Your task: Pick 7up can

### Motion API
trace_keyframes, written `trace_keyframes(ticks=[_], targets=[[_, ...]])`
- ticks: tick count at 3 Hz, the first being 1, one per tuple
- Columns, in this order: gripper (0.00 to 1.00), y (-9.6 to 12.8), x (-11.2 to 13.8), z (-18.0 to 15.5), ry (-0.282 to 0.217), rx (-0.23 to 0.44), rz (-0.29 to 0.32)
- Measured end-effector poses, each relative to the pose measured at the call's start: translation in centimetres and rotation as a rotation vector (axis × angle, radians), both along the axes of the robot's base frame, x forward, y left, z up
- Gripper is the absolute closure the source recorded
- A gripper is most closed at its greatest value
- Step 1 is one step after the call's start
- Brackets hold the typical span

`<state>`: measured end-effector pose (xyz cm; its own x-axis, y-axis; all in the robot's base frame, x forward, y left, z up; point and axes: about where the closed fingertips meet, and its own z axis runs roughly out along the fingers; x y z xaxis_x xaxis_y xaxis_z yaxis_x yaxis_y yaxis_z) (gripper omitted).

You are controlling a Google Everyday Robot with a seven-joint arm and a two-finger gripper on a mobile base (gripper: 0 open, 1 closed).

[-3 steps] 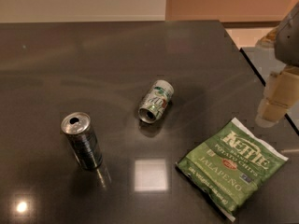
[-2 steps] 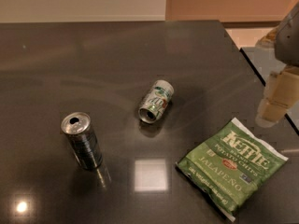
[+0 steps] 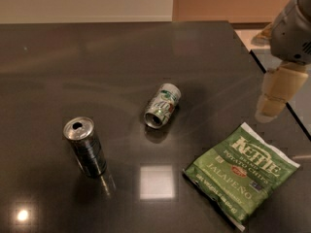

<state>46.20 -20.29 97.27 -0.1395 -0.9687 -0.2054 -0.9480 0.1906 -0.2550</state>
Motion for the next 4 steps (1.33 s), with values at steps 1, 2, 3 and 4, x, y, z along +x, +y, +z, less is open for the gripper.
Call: trace_keyframes(ticks=[1,2,3,4], targets=[[0.00,1.9,3.5,-0.6,-0.017,0.003,0.106],[0.00,3.9,6.0,-1.3,-0.030,0.009,0.202],[0.00,5.9,7.7,-2.4,-0.033,0.020,0.313],[0.00,8.1,8.5,-3.7,-0.039,0.033,0.451]])
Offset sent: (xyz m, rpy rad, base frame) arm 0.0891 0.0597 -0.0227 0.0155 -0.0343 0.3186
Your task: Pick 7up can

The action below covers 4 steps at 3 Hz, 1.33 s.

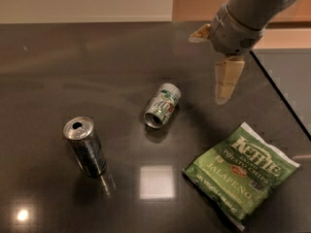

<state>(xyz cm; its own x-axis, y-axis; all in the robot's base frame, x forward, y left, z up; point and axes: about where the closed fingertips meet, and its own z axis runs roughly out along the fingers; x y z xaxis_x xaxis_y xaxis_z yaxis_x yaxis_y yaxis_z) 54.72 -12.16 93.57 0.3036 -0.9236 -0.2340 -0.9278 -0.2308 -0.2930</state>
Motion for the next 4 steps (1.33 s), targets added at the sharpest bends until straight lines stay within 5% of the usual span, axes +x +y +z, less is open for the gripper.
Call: trace_keyframes(ticks=[2,4], targets=[[0.00,4.4,0.1,-2.5,0.011,-0.002,0.298],[0.00,8.1,-0.9,-5.3,0.036,-0.077,0.561]])
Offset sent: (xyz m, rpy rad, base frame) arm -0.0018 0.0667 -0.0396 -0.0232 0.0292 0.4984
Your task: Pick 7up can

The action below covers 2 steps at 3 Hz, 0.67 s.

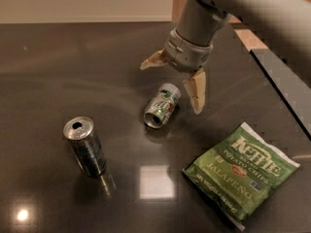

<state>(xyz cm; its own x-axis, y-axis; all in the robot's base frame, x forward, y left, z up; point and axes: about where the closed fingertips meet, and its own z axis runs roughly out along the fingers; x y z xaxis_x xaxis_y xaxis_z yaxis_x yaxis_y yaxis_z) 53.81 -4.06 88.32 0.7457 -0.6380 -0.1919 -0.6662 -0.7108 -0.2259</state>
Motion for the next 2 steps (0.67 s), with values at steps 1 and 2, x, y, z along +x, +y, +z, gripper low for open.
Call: trace_keyframes(ticks=[1,2], targets=[[0.00,1.2,-1.1,-1.2,-0.013,-0.049,0.105],[0.00,1.8,-2.0,-2.4,-0.027,-0.105,0.186]])
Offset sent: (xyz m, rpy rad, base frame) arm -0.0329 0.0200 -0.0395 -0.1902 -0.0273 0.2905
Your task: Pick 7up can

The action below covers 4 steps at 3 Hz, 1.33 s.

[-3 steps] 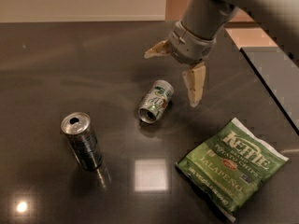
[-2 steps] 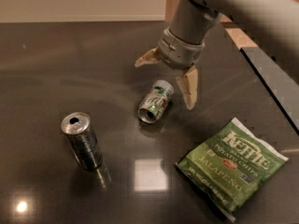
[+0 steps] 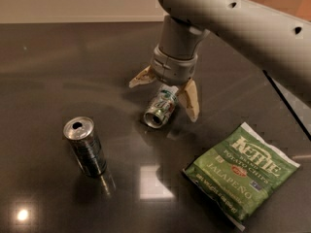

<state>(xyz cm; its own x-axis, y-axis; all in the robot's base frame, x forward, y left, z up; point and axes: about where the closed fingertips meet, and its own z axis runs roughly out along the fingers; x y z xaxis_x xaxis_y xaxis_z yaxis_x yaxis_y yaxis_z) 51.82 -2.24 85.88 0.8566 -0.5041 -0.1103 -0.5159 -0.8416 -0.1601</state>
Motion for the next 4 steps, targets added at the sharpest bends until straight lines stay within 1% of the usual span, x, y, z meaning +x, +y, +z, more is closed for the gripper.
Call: trace_keyframes(ticks=[1,2,3,4], targets=[[0.00,0.24,-0.33,-1.06,-0.006,-0.051,0.057],[0.16,0.28,-0.18,-1.52,-0.013,-0.081,0.087],[0.41,0.09,0.17,-1.72,-0.021,-0.099,0.097],[0.64,-0.16,0.58,-1.35,-0.025,-0.100,0.079]])
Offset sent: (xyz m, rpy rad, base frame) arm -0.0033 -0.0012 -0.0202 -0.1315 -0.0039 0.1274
